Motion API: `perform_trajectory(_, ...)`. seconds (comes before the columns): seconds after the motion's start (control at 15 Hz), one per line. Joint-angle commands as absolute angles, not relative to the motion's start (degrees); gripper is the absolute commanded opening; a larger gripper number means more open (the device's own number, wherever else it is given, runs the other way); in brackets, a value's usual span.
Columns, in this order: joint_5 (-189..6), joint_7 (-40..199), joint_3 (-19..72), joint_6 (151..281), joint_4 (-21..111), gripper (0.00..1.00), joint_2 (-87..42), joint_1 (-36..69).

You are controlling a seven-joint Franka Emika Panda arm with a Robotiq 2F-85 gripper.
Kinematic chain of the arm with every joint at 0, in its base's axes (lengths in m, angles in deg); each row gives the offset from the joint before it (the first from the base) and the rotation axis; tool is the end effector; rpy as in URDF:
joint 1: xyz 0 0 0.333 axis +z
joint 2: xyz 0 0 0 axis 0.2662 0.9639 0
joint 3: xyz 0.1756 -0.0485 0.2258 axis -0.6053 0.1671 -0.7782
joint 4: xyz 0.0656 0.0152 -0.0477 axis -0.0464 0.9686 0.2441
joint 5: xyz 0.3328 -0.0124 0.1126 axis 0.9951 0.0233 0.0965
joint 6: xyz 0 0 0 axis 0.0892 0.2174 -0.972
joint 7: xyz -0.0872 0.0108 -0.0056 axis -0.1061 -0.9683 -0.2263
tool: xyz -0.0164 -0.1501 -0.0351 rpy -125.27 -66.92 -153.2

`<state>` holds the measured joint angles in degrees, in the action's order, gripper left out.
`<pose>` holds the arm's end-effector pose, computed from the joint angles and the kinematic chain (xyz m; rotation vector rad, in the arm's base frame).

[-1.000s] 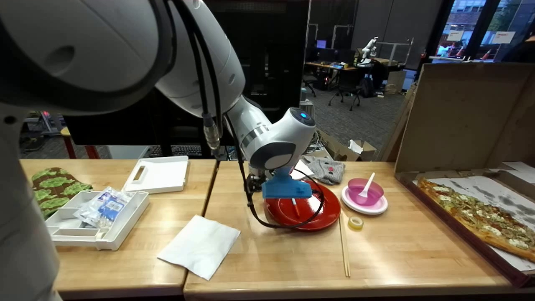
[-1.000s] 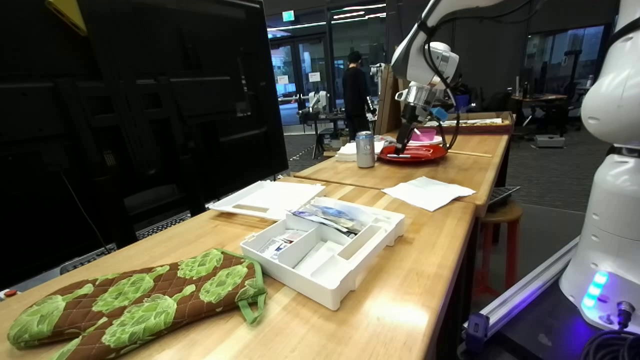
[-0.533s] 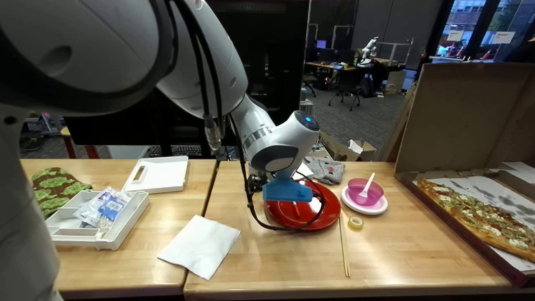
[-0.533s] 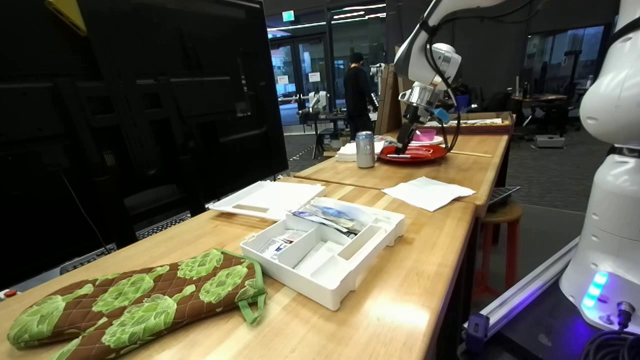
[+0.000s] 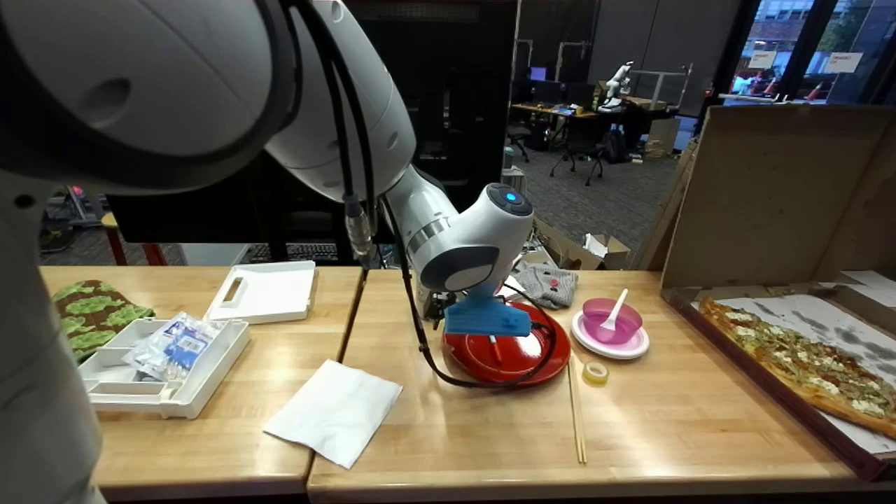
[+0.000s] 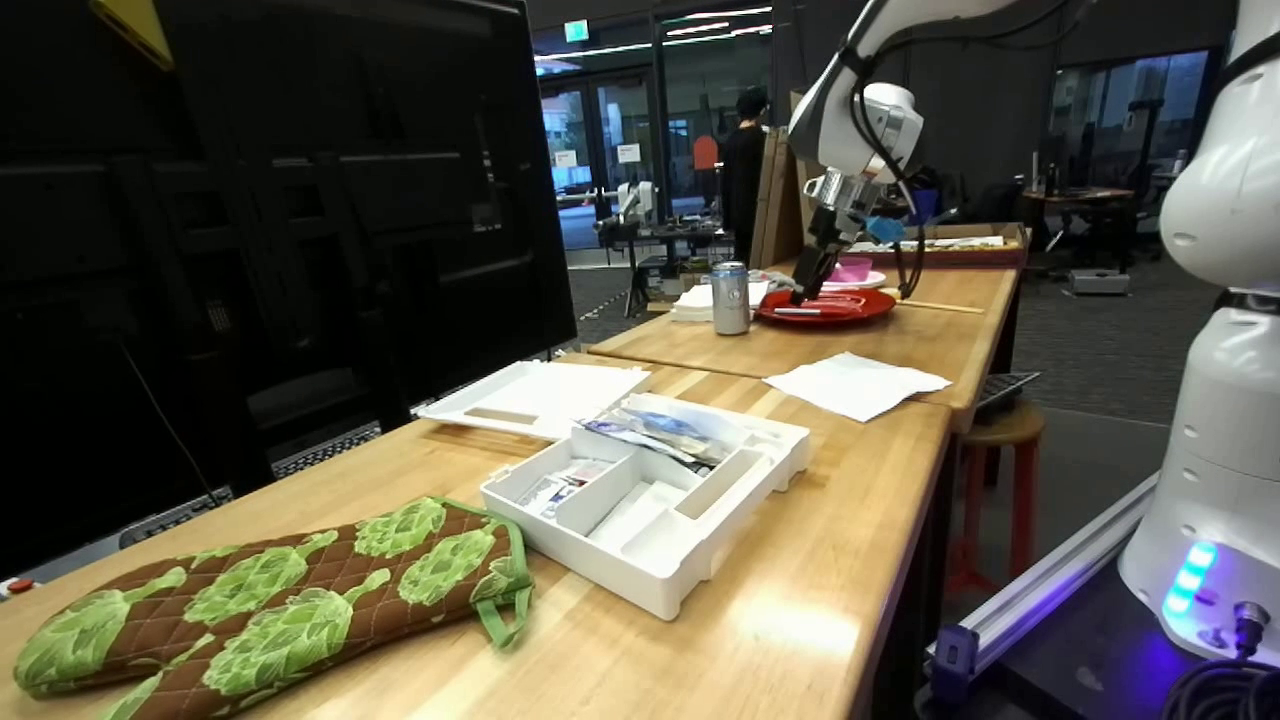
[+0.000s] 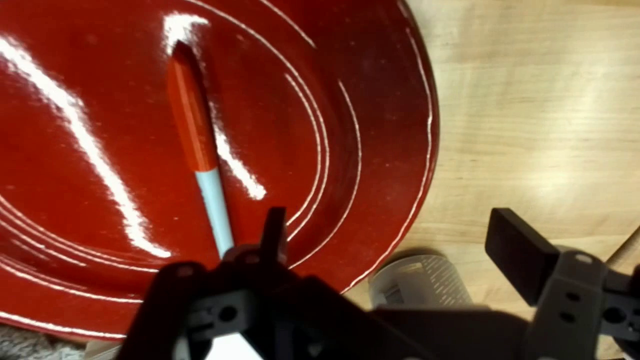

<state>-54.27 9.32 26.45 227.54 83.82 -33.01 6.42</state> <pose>0.5055 -0.1055 0.2794 -2.8422 -0.6468 -0.5028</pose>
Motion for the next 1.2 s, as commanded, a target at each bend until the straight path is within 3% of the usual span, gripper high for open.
perform_trajectory(0.0,-59.2,13.5,26.8,230.2,85.5,1.00,-34.8,6.9)
perform_trajectory(0.53,-84.1,25.8,28.3,227.0,83.1,1.00,-33.9,6.8)
perform_trajectory(1.13,-83.7,24.5,27.6,217.2,74.9,1.00,-30.7,6.3)
